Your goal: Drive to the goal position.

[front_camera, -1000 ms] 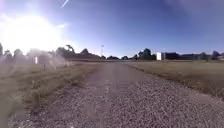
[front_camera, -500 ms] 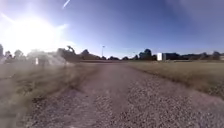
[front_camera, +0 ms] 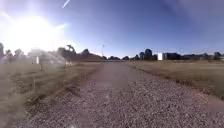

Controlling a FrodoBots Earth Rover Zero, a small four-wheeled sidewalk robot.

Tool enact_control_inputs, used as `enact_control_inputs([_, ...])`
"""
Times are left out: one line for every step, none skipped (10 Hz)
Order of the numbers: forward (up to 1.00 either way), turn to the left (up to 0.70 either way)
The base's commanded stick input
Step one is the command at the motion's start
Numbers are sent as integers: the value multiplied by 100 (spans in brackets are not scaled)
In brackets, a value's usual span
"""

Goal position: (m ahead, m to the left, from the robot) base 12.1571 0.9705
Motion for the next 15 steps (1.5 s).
enact_control_inputs([50, 0])
enact_control_inputs([50, 0])
enact_control_inputs([50, 0])
enact_control_inputs([50, 0])
enact_control_inputs([50, 0])
enact_control_inputs([50, 0])
enact_control_inputs([50, 0])
enact_control_inputs([50, 0])
enact_control_inputs([50, 0])
enact_control_inputs([50, 0])
enact_control_inputs([50, 0])
enact_control_inputs([50, 0])
enact_control_inputs([50, 0])
enact_control_inputs([50, 0])
enact_control_inputs([50, 0])
